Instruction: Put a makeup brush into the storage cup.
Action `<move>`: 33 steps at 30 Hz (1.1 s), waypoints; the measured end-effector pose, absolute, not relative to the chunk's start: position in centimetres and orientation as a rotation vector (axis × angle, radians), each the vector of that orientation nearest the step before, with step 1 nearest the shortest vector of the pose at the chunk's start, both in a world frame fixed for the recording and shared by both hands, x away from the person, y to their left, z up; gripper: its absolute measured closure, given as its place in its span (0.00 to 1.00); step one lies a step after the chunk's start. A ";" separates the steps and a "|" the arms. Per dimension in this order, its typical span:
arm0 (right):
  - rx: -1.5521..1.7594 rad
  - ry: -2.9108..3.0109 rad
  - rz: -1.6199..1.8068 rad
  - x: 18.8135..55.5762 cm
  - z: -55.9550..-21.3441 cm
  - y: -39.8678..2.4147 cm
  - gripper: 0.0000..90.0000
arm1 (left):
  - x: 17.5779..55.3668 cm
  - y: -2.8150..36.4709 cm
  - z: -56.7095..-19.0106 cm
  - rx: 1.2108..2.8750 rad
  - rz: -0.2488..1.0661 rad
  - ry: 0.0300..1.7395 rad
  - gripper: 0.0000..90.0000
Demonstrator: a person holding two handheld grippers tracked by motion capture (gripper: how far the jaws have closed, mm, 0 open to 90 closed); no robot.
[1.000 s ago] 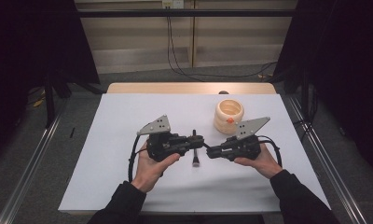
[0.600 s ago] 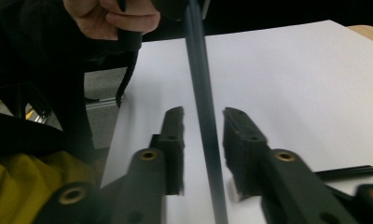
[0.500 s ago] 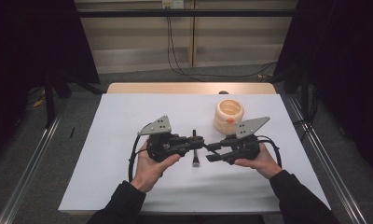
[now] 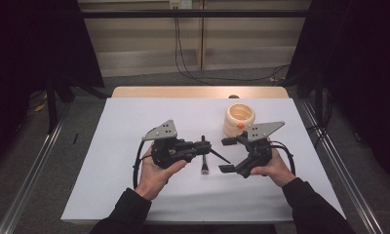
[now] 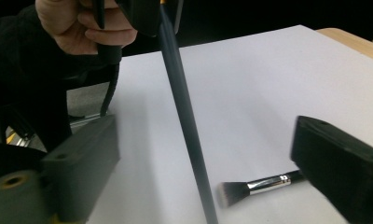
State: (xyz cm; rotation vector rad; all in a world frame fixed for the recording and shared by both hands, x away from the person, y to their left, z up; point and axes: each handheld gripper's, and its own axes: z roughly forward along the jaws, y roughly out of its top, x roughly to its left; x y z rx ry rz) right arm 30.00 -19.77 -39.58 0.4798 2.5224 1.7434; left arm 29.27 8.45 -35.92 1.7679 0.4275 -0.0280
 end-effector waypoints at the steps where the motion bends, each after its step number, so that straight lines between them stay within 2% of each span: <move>1: 0.475 2.517 1.743 30.0 -39.6 -19.7 0.01 | 29.3 8.4 -35.9 1.771 -0.027 0.431 0.93; 13: 0.502 2.503 1.762 29.9 -39.4 -19.9 0.05 | 29.6 8.0 -35.5 1.856 -0.039 0.423 0.93; 20: 0.495 2.525 1.768 29.8 -39.2 -19.7 0.14 | 30.1 7.4 -35.1 1.914 -0.062 0.420 0.93; 33: 0.468 2.602 1.738 29.9 -39.4 -19.7 0.26 | 30.0 6.5 -34.9 2.016 -0.074 0.405 0.93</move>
